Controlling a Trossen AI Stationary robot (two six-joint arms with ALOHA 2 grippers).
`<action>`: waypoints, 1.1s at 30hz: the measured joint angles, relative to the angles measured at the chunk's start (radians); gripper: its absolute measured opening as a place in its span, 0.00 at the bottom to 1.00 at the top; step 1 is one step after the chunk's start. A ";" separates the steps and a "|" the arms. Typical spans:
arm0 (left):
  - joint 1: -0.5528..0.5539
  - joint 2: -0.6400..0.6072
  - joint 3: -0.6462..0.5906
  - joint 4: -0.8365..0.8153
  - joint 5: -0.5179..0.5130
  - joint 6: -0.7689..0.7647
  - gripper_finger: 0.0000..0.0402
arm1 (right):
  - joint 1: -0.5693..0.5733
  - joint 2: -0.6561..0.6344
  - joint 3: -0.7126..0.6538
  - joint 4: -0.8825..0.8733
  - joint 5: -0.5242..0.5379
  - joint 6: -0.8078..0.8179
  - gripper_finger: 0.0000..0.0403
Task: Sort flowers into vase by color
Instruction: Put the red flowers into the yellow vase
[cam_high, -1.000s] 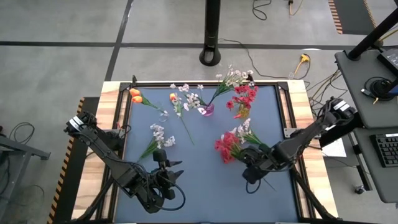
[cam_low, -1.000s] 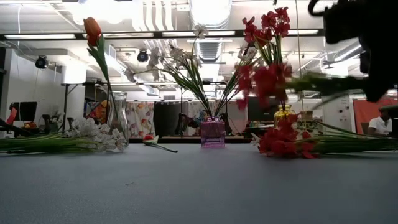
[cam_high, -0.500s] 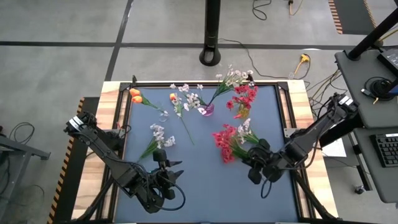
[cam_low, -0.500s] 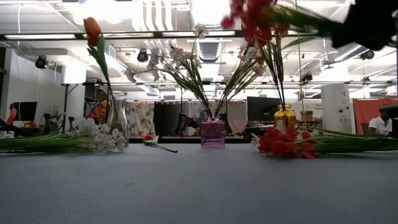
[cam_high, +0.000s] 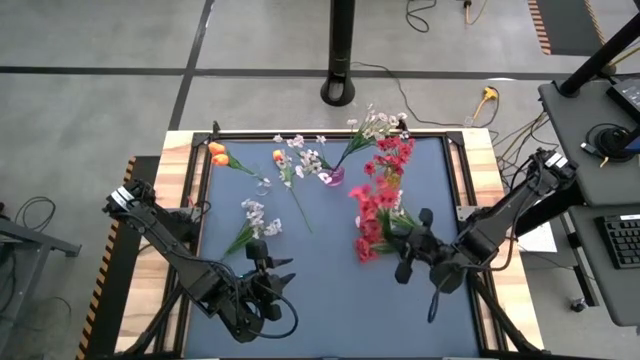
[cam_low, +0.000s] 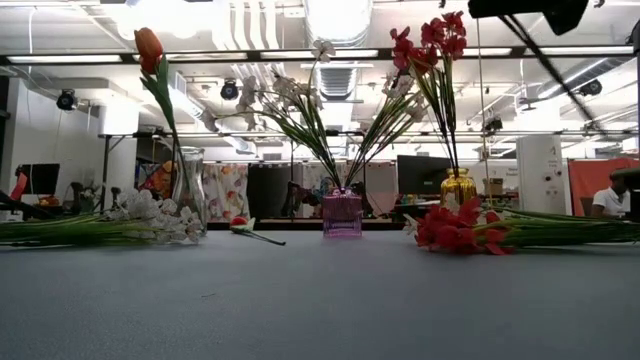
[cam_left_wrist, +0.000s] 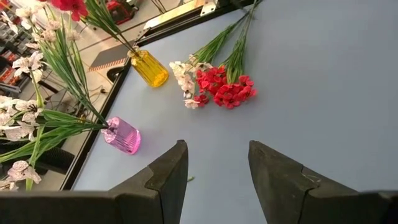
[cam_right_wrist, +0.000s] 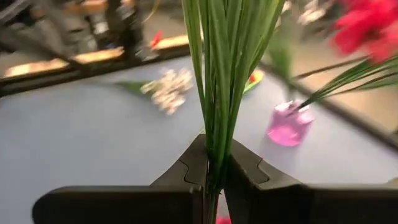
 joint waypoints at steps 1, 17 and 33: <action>0.000 0.000 0.000 0.000 0.000 0.004 0.38 | 0.000 0.000 -0.001 0.000 0.044 -0.002 0.06; 0.000 -0.003 0.000 -0.001 -0.061 0.048 0.38 | -0.110 -0.216 -0.004 -0.006 0.137 -0.262 0.06; 0.016 -0.009 0.000 0.014 -0.049 0.071 0.38 | -0.321 -0.372 -0.089 0.486 -0.513 -0.856 0.04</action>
